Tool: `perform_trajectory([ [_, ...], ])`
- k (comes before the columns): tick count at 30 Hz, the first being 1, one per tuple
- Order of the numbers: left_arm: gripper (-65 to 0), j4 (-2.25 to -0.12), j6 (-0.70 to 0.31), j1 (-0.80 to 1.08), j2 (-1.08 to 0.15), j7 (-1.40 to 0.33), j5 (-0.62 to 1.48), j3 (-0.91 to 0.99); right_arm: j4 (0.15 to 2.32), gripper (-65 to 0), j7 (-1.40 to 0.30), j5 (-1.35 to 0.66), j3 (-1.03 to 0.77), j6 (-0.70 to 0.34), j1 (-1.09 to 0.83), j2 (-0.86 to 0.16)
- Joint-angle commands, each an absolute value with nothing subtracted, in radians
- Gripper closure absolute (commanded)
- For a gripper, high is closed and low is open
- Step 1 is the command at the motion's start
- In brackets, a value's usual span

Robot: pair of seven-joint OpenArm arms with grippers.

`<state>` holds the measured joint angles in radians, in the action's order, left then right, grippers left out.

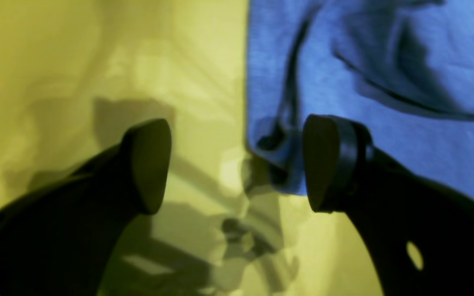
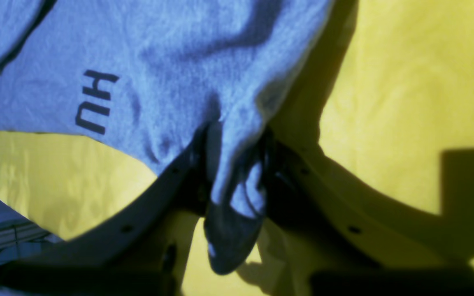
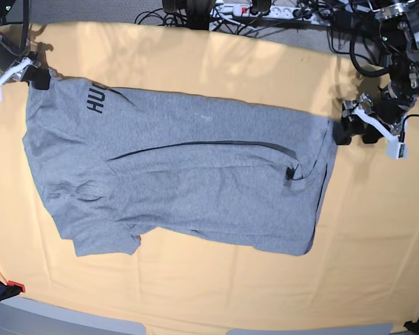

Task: Layout the t-shirt on the table in an organized manner, then fold the t-shirt properly
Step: 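Reach the left gripper to the shirt side edge and grasp it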

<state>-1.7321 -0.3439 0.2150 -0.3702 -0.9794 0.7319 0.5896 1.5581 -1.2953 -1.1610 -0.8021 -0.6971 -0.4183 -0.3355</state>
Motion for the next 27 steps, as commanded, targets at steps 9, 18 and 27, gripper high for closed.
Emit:
perform_trajectory([
  [9, -49.6, -1.725, -0.373, 0.205, -0.377, -0.922, 0.702, 0.48, 1.566, -12.2, -1.349, -1.207, -0.805, -0.698, -0.424, -0.352],
  [18, -49.6, -1.612, -0.413, 0.205, -0.364, -0.901, 0.771, 0.424, 1.566, -12.2, -1.374, -1.235, -0.805, -0.698, -0.423, -0.352],
  [27, -48.4, -1.6, -0.558, 0.204, -0.371, -1.01, 0.936, 0.425, 1.566, -12.2, -1.374, -1.235, -0.805, -0.698, -0.421, -0.352],
])
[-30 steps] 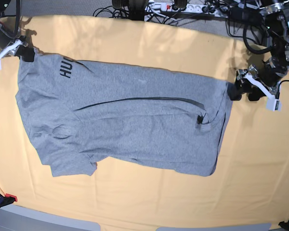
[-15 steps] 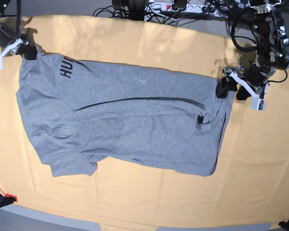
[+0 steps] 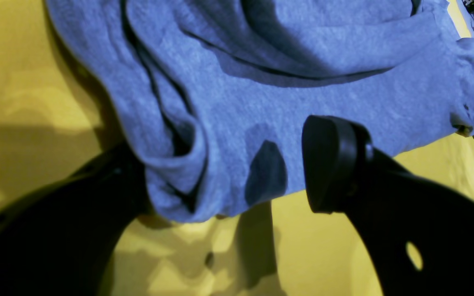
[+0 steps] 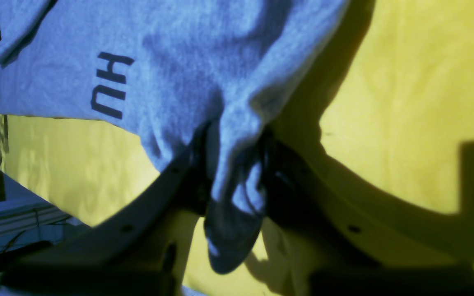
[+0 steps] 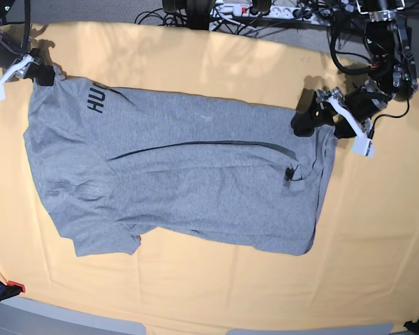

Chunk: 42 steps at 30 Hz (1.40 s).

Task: Layout the t-shirt on the table in an organized manner, then fold the t-shirt properly
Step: 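Reach the left gripper to the shirt side edge and grasp it, then pull the shirt edges apart with both grippers to straighten it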

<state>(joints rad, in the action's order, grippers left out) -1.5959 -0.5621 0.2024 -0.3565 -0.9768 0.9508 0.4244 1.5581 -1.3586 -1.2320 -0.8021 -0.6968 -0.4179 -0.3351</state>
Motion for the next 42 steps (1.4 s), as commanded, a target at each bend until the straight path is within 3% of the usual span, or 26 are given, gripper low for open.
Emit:
perform_trajectory([
  [1, -45.7, -1.6, -0.558, 0.204, -0.373, -1.01, 0.934, 0.425, 1.566, -12.2, -1.374, -1.235, -0.805, -0.698, -0.421, -0.352],
  [3, -32.6, -1.6, -0.558, 0.201, -0.381, -1.006, 0.918, 0.427, 1.566, -12.1, -1.374, -1.234, -0.805, -0.698, -0.421, -0.352],
  [5, -14.0, -1.6, -0.558, 0.201, -0.397, -0.982, 0.897, 0.427, 1.566, -10.7, -1.374, -1.231, -0.805, -0.698, -0.421, -0.352],
  [7, 0.0, -1.601, -0.557, 0.201, -0.413, -0.959, 0.88, 0.429, 1.566, -4.4, -1.374, -1.23, -0.805, -0.698, -0.421, -0.356],
  [8, 0.0, -1.6, -0.557, 0.2, -0.42, -0.949, 0.877, 0.43, 1.566, 0.0, -1.374, -1.23, -0.805, -0.698, -0.421, -0.36],
  [27, 0.0, -1.603, -0.523, 0.163, -0.492, -1.006, 0.887, 0.454, 1.571, 0.0, -1.374, -1.227, -0.805, -0.698, -0.421, -0.483],
  [36, 0.0, -1.604, -0.664, 0.167, -0.585, -1.204, 1.204, 0.454, 1.571, 0.0, -1.396, -1.232, -0.805, -0.698, -0.422, -0.508],
  [42, 0.0, -1.604, -0.663, 0.2, -0.691, -1.214, 1.258, 0.454, 1.604, 0.0, -1.396, -1.232, -0.805, -0.698, -0.469, -0.539],
])
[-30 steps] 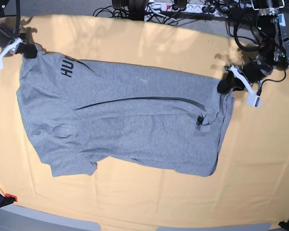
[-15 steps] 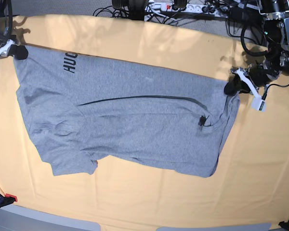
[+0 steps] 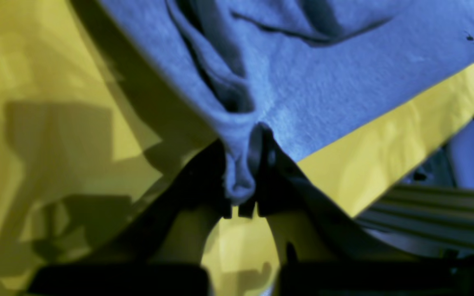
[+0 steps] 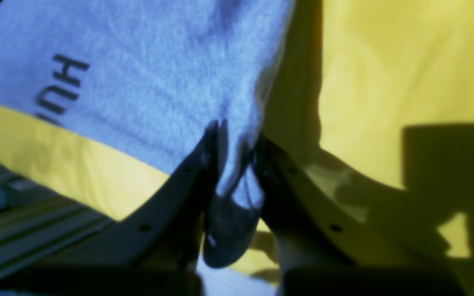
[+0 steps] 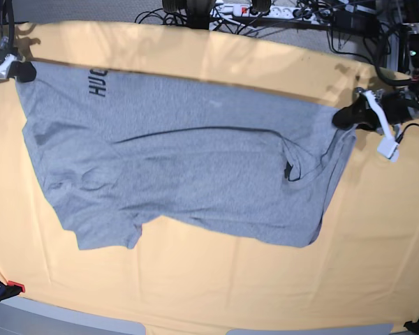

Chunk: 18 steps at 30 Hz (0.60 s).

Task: Layout the t-shirt on the table in an organized manner, then fold the t-shirt properly
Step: 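Pull the shirt edges apart with both grippers to straighten it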

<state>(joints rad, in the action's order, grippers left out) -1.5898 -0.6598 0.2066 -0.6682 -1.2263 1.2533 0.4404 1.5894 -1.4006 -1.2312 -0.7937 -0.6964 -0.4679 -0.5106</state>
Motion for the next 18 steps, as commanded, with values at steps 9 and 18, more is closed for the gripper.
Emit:
perform_trajectory([
  [9, 0.0, -1.604, -0.689, 0.351, -0.727, -1.274, 1.37, 0.453, 1.685, 0.0, -1.396, -1.23, -0.805, -0.698, -0.558, -0.54],
  [18, 0.0, -1.604, -0.688, 0.38, -0.779, -1.274, 1.367, 0.453, 1.696, 0.0, -1.396, -1.231, -0.805, -0.698, -0.642, -0.541],
])
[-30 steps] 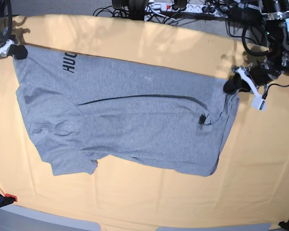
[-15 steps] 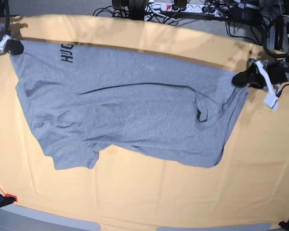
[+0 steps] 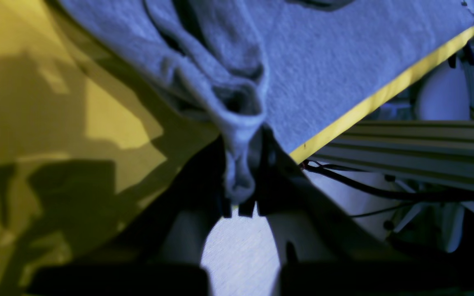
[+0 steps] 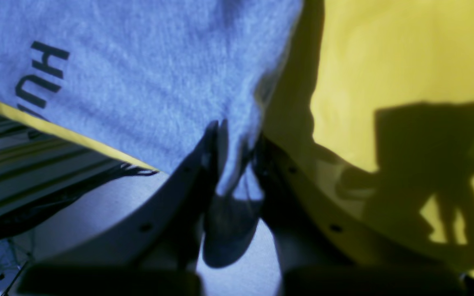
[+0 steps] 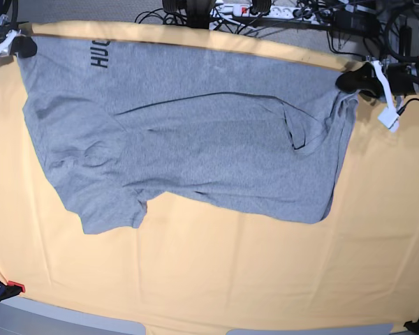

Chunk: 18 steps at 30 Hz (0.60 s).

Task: Layout the t-shirt on the table in an organized manner, then fold the t-shirt properly
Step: 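Pull the shirt edges apart with both grippers to straighten it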

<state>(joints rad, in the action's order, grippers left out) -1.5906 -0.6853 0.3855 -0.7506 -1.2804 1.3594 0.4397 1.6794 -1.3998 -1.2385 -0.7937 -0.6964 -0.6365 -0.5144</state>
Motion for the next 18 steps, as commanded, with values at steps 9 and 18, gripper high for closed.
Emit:
perform_trajectory([
  [9, 0.0, -1.604, -0.689, 0.439, -0.823, -1.311, 1.409, 0.453, 1.708, 0.0, -1.396, -1.231, -0.805, -0.698, -0.646, -0.54],
  [18, 0.0, -1.604, -0.69, 0.47, -0.834, -1.31, 1.416, 0.453, 1.708, 0.0, -1.396, -1.231, -0.805, -0.698, -0.646, -0.54],
])
